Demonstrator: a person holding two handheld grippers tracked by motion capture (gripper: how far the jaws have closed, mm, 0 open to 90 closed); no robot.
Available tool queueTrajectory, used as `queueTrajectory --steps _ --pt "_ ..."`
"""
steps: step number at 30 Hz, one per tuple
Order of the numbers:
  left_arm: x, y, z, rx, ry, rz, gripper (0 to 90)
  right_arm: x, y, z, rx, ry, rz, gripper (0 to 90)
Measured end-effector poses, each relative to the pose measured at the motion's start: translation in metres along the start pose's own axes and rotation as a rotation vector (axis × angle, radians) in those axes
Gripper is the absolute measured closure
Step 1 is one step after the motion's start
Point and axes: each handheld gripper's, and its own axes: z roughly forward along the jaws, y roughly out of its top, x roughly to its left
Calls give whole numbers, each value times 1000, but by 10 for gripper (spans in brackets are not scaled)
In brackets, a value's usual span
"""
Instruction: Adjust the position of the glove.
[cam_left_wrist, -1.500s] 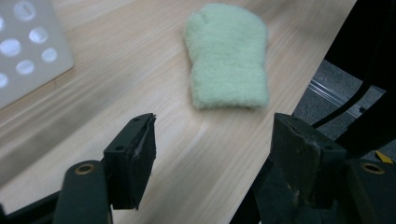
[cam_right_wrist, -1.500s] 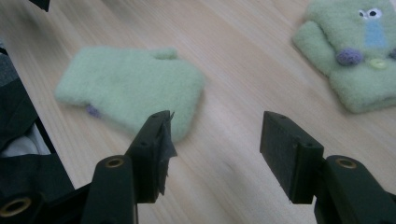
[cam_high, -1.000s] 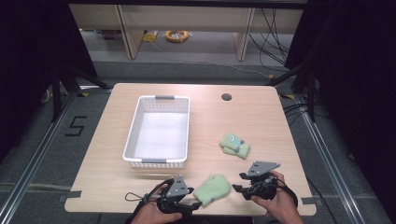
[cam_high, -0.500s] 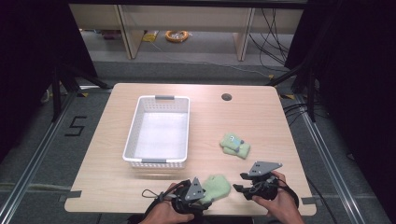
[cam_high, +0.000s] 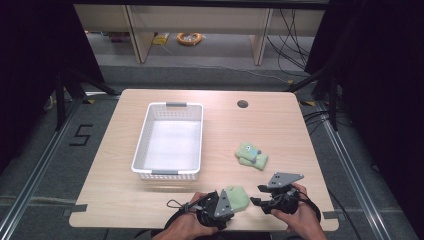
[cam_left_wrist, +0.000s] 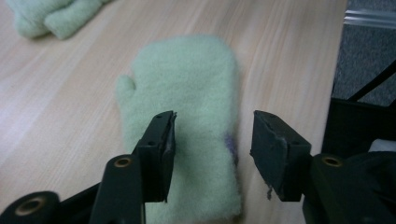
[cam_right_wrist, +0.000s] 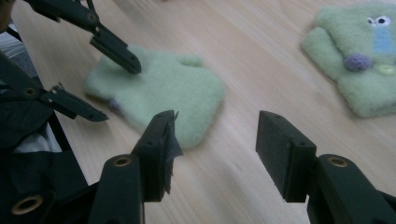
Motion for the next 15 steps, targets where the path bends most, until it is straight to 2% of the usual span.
queueTrajectory --steps 2,3,4,5,6,7,8,9,11,12,14,15 --pt "1 -1 4 2 4 17 519 -1 -1 0 -23 -6 22 483" --pt "2 -1 5 10 11 11 544 -3 -1 -2 -3 -4 11 483" --pt "2 -1 5 4 11 4 570 -4 -2 -2 -6 -10 13 483" --pt "4 0 5 10 14 24 596 -4 -2 -1 -22 -9 15 483" --pt "4 0 5 2 9 8 640 -4 -2 -2 -13 -4 14 483" --pt "7 0 4 8 12 21 674 -4 -2 -2 -14 -4 14 483" --pt "7 0 3 -3 0 -11 706 -4 -2 -2 -16 -4 15 483" --pt "9 0 2 -11 -8 -14 745 -5 -2 -2 -17 -7 10 483" --pt "15 1 -2 -33 -54 -72 775 -3 -2 -4 -8 -4 37 483" --pt "20 1 -4 -47 -88 -103 781 -5 -2 -4 -10 -5 20 483" --pt "27 3 -9 -96 -169 -230 785 -7 -2 -6 -18 -10 24 483" --pt "30 3 -12 -115 -210 -277 787 -8 -3 -6 -33 -13 33 483"
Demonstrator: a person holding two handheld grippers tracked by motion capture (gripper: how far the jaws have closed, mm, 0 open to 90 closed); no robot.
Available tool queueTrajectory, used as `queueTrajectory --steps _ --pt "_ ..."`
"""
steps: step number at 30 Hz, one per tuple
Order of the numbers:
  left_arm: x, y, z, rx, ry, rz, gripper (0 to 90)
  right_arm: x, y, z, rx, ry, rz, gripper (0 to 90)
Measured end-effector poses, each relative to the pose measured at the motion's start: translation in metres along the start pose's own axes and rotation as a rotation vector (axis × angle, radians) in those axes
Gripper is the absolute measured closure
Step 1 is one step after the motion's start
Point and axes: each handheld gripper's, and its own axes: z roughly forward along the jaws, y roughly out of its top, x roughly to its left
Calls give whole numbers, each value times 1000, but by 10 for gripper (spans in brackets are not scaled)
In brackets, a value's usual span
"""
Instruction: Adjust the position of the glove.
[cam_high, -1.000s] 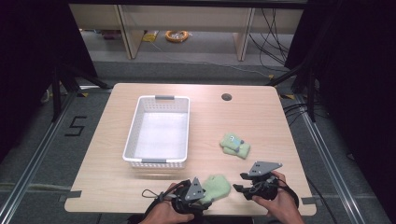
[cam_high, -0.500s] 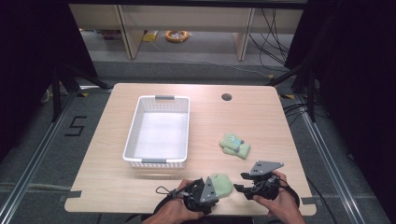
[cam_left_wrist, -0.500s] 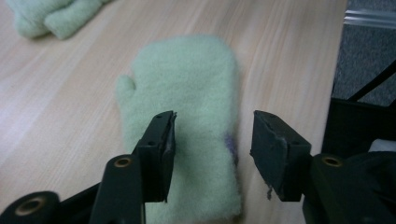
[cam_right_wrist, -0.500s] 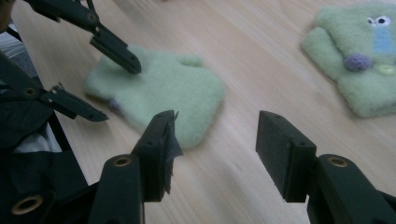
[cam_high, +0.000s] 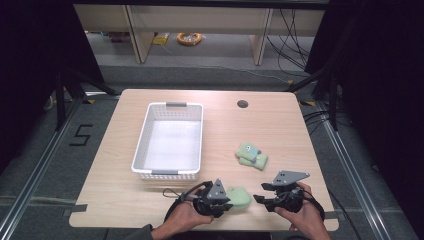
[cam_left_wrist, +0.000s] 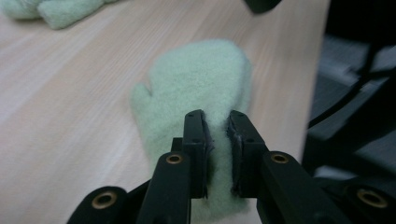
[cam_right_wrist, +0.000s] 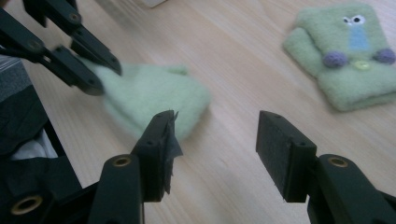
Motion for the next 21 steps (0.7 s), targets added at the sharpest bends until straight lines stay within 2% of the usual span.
queueTrajectory --steps 1,2,3,7,9,10,11,12,15,16,17,18,19,21 --pt "3 2 -3 -11 -45 -23 787 -2 0 -1 3 -3 2 484" --pt "3 2 -6 -23 -92 -93 788 -3 0 -3 8 -3 9 483" --pt "4 2 -8 -25 -125 -117 787 -4 -1 -4 6 -8 24 483" --pt "8 -3 -9 -40 -210 -242 787 -7 -2 -7 -3 -10 28 483" --pt "11 -5 -9 -42 -197 -258 786 -7 -2 -7 -3 -13 25 483" --pt "13 -6 -9 -42 -208 -269 786 -4 -2 -7 -2 -13 49 484" --pt "14 -7 -9 -49 -209 -299 786 -6 -1 -7 -8 -12 21 484" --pt "16 -7 -9 -42 -203 -284 787 -4 -1 -7 -5 -8 30 484" --pt "20 -6 -10 -48 -177 -278 787 -3 0 -7 6 -2 33 484" --pt "21 -6 -10 -63 -163 -287 787 -4 -1 -6 5 -4 30 483" --pt "24 -6 -12 -46 -161 -290 786 -3 -1 -6 7 -3 32 484" --pt "26 -6 -12 -47 -160 -307 786 -4 -1 -6 1 -1 27 484" --pt "28 -6 -11 -47 -162 -304 785 -4 -1 -6 2 -1 24 483" --pt "31 -7 -11 -47 -130 -318 780 -3 0 -7 5 7 28 484"
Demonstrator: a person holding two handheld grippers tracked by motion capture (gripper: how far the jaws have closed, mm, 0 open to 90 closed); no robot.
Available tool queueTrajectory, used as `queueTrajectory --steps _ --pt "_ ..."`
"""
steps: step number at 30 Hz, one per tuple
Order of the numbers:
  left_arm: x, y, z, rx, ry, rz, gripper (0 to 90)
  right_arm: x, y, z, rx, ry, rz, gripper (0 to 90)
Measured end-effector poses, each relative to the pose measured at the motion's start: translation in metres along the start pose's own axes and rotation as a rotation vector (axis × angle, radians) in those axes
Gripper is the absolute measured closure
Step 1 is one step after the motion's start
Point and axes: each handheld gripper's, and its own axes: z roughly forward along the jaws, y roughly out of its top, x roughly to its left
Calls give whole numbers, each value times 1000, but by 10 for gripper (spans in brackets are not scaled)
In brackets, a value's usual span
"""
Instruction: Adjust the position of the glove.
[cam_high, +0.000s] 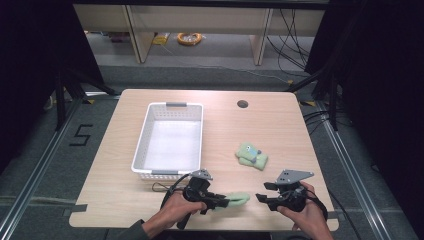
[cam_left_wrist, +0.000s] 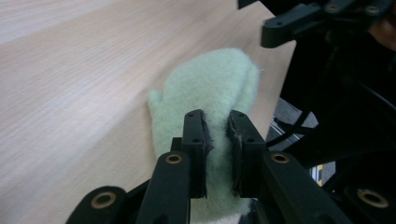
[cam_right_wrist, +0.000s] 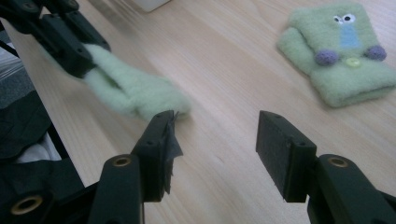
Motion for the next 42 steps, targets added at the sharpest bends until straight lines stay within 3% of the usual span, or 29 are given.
queueTrajectory --steps 1,2,3,7,8,9,10,11,15,18,20,23,25,29,30,33,35,38,40,41,42 --pt "1 0 0 -7 11 -10 777 0 0 0 -12 -2 -16 484" --pt "3 0 -1 -2 18 -16 772 4 1 0 -4 9 9 483" --pt "5 0 -1 -4 13 -30 766 4 2 0 -15 7 -28 483" --pt "7 2 -4 28 68 -25 757 13 6 6 -20 48 -76 473" --pt "8 2 -4 26 69 -24 755 14 8 9 -14 58 -93 460" --pt "9 2 -2 -2 40 -35 755 17 10 12 -11 68 -115 455" --pt "8 1 -1 -15 48 -34 755 18 12 18 -13 85 -149 442" --pt "8 3 -3 25 58 -27 755 18 14 21 -9 92 -163 419" --pt "9 2 0 10 32 -33 754 22 26 38 12 127 -270 425" --pt "9 3 -1 11 31 -17 740 21 32 49 57 139 -330 531" --pt "9 2 -2 7 22 -21 705 22 32 50 72 143 -345 656" --pt "9 1 -7 -13 55 11 571 21 33 50 68 166 -365 758" --pt "5 -1 -13 -43 82 61 548 22 33 45 77 161 -325 777" --pt "-3 -6 -24 -62 107 105 523 21 34 36 80 190 -302 784" --pt "-8 -9 -30 -61 114 145 524 21 34 30 82 230 -286 784" --pt "-16 -13 -36 -64 105 161 521 23 34 27 112 297 -226 784" --pt "-18 -14 -39 -66 107 174 517 24 33 27 138 310 -191 781" --pt "-16 -15 -39 -72 125 159 518 21 34 35 173 298 -145 771" --pt "-14 -15 -39 -82 153 162 519 17 36 43 170 272 -92 753" --pt "-14 -15 -39 -82 153 162 519 17 36 43 170 272 -92 753" --pt "-10 -15 -40 -83 151 165 518 12 40 48 177 242 -57 725"
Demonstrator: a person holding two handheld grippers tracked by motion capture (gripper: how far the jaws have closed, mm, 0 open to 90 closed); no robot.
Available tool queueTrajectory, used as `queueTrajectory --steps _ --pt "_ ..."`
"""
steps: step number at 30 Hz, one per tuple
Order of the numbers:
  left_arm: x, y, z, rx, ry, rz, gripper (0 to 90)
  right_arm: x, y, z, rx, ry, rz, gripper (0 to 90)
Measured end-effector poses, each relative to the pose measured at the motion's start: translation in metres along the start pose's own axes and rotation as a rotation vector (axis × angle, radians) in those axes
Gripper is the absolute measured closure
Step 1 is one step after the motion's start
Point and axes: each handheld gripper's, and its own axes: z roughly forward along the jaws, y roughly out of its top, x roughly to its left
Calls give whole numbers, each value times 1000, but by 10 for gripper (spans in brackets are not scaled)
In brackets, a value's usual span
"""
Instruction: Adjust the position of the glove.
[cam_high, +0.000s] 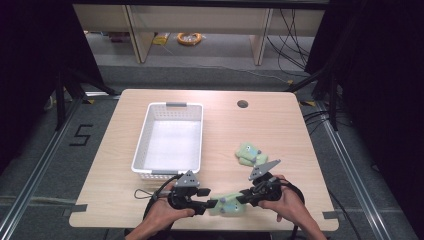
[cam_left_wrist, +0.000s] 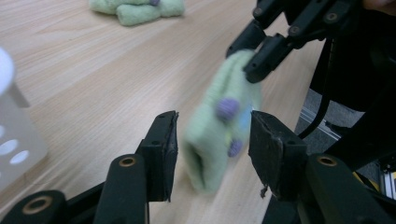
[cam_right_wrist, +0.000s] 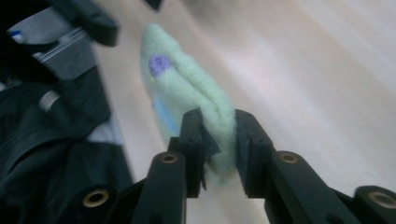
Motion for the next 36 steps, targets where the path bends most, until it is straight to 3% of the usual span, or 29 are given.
queueTrajectory --steps 3,6,8,11,12,14,15,16,18,19,27,28,30,31,33,36 --pt "2 -2 0 1 18 -7 514 -9 7 7 -3 -35 5 676" --pt "3 -3 -2 9 38 22 520 -14 10 15 19 -81 5 628" --pt "3 -5 -3 9 48 29 520 -14 10 15 17 -87 -9 589" --pt "5 -7 -3 22 65 28 520 -10 8 9 -31 -122 3 568" --pt "6 -8 -3 30 72 31 520 -10 8 4 -20 -140 -27 566" --pt "7 -10 -1 39 80 13 520 -1 4 -4 -29 -186 14 547" --pt "8 -10 -1 45 80 31 520 2 2 -8 -21 -163 10 541" --pt "9 -10 0 53 84 20 518 4 0 -10 -20 -188 9 534" --pt "10 -11 3 65 83 8 510 10 -7 -10 -33 -184 2 529" --pt "10 -12 5 75 80 1 506 12 -10 -11 -13 -187 -7 528" --pt "9 -15 20 119 67 -9 524 28 -23 5 18 -168 -13 511" --pt "8 -15 21 124 65 3 532 29 -23 7 26 -192 -6 509" --pt "7 -14 25 132 68 4 544 29 -22 11 25 -183 -53 510" --pt "7 -14 27 135 66 -1 564 28 -21 14 37 -182 -74 519" --pt "7 -13 30 160 55 30 626 29 -21 19 39 -208 -97 607" --pt "2 -13 35 174 66 55 751 28 -22 19 71 -192 -103 758"
